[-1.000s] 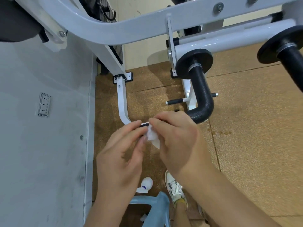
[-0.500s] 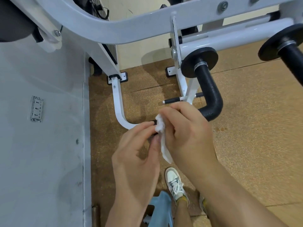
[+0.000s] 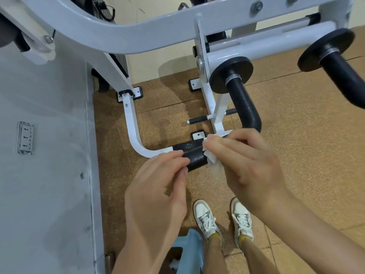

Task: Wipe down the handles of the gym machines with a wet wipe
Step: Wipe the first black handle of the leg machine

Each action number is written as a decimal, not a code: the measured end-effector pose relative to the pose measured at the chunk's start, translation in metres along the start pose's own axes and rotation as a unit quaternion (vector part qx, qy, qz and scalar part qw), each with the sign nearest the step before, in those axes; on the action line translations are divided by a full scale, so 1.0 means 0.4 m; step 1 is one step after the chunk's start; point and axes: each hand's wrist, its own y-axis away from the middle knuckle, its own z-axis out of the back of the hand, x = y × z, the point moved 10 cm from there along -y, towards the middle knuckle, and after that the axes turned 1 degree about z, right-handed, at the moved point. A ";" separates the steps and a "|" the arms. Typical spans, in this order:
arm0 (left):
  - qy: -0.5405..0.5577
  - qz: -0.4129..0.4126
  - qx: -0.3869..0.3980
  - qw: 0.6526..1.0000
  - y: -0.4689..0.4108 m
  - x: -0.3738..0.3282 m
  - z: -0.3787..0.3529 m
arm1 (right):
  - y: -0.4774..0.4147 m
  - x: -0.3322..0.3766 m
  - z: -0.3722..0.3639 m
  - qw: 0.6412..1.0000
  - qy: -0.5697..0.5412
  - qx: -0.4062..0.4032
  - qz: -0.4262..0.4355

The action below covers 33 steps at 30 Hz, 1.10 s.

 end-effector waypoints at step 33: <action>-0.128 -0.053 0.068 0.988 -0.039 -0.075 -0.074 | 0.052 -0.084 0.034 0.989 0.042 -0.096 -0.105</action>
